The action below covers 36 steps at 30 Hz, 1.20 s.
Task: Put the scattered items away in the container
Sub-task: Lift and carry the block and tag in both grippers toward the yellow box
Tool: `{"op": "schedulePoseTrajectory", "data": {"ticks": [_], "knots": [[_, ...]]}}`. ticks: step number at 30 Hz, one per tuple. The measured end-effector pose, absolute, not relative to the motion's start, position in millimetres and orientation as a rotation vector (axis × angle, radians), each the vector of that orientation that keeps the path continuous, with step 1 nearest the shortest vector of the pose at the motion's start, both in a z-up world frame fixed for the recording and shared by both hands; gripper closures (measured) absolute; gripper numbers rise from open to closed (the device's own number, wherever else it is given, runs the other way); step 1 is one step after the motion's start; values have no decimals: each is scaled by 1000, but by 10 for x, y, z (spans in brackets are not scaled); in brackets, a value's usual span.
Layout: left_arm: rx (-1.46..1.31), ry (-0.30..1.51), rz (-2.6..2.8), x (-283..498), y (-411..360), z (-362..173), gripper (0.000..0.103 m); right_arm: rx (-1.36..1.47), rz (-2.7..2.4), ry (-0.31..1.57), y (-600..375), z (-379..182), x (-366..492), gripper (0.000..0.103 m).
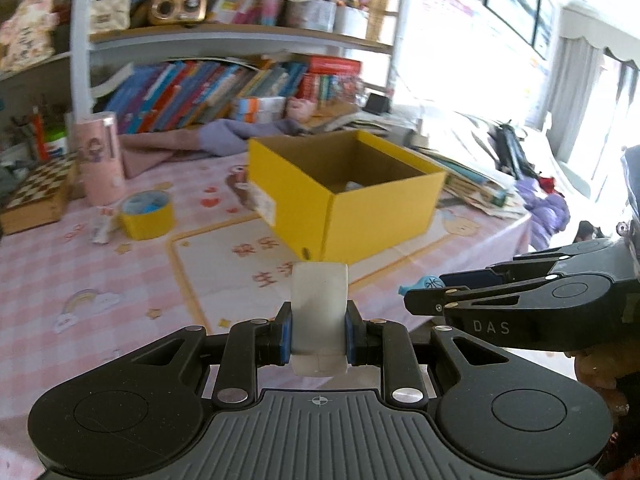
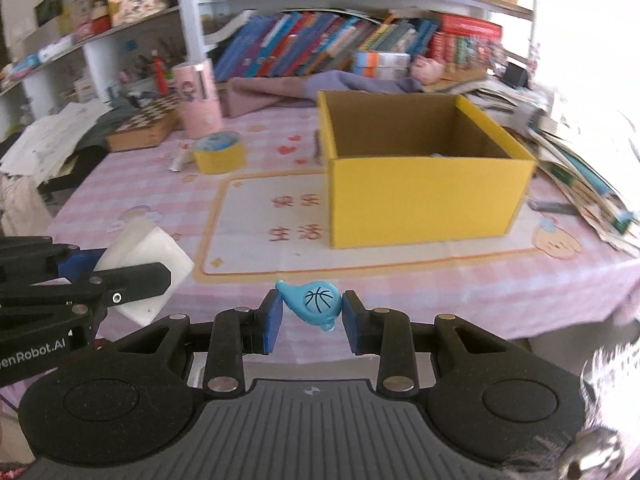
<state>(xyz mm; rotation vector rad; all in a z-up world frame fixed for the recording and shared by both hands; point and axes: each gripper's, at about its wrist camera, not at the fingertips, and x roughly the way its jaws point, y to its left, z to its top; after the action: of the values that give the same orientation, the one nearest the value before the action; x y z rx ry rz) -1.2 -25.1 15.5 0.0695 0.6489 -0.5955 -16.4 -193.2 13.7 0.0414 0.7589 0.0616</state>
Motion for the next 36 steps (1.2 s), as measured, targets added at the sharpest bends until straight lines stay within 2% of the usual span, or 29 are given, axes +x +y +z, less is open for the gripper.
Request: {"op": "schedulePoseTrajectory", "data": {"ticks": [19, 36], "knots": [[105, 657, -762, 124, -715, 119, 80, 91, -116, 770, -2390, 152, -311, 73], [110, 645, -807, 399, -1056, 126, 80, 89, -149, 772, -2708, 160, -59, 73]]}}
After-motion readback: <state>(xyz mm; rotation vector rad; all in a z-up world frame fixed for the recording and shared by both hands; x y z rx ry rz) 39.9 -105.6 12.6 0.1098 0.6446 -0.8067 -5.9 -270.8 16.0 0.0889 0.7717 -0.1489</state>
